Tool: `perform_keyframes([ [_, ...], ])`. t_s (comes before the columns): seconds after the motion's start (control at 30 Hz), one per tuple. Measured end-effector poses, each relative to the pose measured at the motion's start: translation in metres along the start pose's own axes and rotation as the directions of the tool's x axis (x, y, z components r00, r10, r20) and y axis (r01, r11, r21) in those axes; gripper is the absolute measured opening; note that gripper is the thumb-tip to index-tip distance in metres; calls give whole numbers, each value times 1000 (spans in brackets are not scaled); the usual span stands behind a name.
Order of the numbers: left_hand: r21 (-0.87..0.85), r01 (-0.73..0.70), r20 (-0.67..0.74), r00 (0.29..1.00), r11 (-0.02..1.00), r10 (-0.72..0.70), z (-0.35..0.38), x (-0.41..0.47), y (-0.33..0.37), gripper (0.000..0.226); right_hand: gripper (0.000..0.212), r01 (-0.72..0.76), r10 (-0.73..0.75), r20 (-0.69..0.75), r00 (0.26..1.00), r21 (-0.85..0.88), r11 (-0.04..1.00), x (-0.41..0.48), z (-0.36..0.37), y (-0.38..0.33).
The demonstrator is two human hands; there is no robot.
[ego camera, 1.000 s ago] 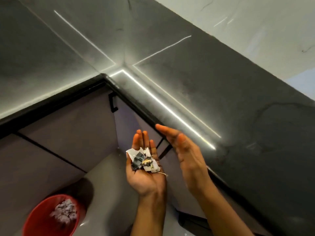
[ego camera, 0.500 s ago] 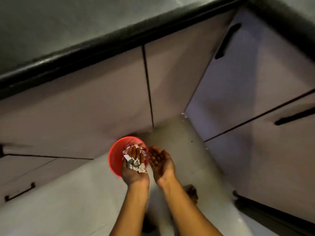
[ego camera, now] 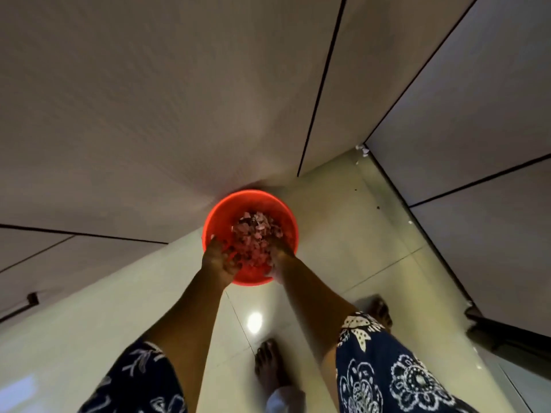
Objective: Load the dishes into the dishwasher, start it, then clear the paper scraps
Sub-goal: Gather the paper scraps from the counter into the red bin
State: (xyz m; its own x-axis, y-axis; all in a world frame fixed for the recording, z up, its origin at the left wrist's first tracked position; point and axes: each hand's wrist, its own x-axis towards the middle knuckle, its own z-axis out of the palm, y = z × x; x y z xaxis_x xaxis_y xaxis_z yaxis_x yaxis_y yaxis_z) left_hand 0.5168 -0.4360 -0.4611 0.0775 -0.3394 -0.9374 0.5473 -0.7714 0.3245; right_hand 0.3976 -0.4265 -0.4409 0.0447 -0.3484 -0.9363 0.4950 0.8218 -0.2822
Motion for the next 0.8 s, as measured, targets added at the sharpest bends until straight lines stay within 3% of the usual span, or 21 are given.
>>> perform_keyframes([
  [0.1, -77, -35, -34, 999, 996, 33, -10, 2, 5, 32, 33, 84, -89, -63, 994, -76, 994, 4, 9, 1],
  [0.17, -7, -49, -116, 992, 999, 48, -7, 1, 11, 14, 38, 155, -178, -146, 973, -160, 975, 16, 13, 3],
  [0.27, 164, -35, -176, 982, 986, 65, -2, 6, 16, 24, 41, 174, -220, -135, 966, -290, 941, 29, 12, -2],
  [0.37, 241, 10, -38, 999, 970, -1, 5, 2, 15, 19, 52, 104, -152, -59, 987, -486, 868, 20, 17, -6],
  [0.43, 305, 15, 19, 1000, 952, -22, 7, -4, 14, 34, 54, 98, -161, -51, 986, -602, 792, 26, 14, -7],
  [0.53, 299, -9, -22, 1000, 954, 17, 8, -5, 16, 40, 49, 102, -165, -47, 985, -610, 786, 38, 6, -10],
  [0.6, 310, -21, -39, 999, 951, 35, 5, -4, 14, 39, 45, 98, -243, -99, 965, -725, 682, 28, 2, -13],
  [0.67, 342, -32, 17, 999, 939, 28, 6, -11, 11, 53, 49, 177, -348, 11, 937, -875, 451, 10, 0, -14],
  [0.73, 390, -46, 8, 999, 919, 47, 11, -30, 10, 69, 56, 270, -296, 157, 942, -880, 392, -13, 4, -15],
  [0.8, 381, -50, 23, 999, 923, 45, 14, -61, 12, 55, 53, 319, -296, 208, 932, -858, 403, -46, 4, -18],
])
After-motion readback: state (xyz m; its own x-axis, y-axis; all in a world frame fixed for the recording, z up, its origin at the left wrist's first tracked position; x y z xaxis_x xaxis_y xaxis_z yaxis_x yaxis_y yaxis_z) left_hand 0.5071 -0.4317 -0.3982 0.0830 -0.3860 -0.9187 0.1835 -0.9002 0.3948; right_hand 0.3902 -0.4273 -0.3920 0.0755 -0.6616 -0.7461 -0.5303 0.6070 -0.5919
